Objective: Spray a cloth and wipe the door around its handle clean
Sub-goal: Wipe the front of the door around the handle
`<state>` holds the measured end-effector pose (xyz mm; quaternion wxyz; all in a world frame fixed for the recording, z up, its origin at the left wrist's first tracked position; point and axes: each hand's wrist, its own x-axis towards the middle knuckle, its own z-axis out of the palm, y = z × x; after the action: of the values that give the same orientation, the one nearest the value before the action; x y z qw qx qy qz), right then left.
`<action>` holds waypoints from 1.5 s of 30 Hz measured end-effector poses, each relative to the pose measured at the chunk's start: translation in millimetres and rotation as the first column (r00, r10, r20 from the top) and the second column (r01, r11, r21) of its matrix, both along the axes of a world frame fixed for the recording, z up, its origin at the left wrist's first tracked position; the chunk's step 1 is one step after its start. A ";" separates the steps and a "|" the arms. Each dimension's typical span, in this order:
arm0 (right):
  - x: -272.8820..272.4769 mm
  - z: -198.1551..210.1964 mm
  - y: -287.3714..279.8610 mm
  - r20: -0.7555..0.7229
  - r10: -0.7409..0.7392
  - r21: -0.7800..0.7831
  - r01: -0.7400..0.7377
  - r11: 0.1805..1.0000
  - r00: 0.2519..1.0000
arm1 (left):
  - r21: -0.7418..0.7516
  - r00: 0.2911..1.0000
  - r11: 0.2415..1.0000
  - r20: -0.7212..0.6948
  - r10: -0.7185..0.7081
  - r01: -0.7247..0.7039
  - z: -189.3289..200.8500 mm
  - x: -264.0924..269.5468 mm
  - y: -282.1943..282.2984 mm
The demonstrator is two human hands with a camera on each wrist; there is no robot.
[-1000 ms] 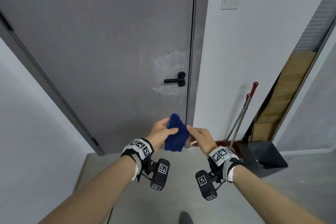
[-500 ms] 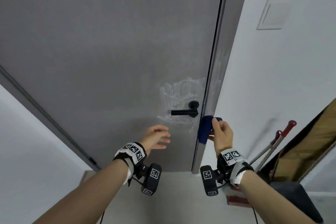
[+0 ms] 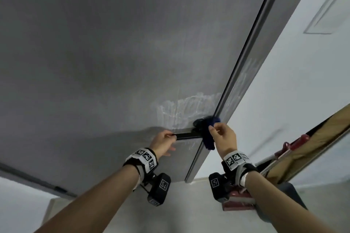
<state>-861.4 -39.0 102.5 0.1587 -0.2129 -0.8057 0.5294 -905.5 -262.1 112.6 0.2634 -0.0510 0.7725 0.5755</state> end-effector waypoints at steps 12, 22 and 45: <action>-15.8 -41.0 -8.8 -0.096 0.325 0.623 -0.198 0.757 0.941 | -0.065 0.996 0.995 -0.046 -0.079 0.076 -14.7 -27.4 1.3; -4.8 -57.2 -31.3 -0.074 0.174 0.351 -0.137 0.926 0.982 | -0.054 0.995 0.996 -0.063 -0.081 0.077 -18.9 -26.7 1.4; -9.5 -43.3 -30.4 -0.079 0.203 0.367 -0.160 0.916 0.976 | -0.055 0.991 0.994 -0.088 -0.098 0.093 -12.9 -24.0 -0.2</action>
<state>-870.9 -69.4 59.2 0.1913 -0.0736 -0.8945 0.3973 -929.5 -262.3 99.7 0.2540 0.0053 0.7996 0.5441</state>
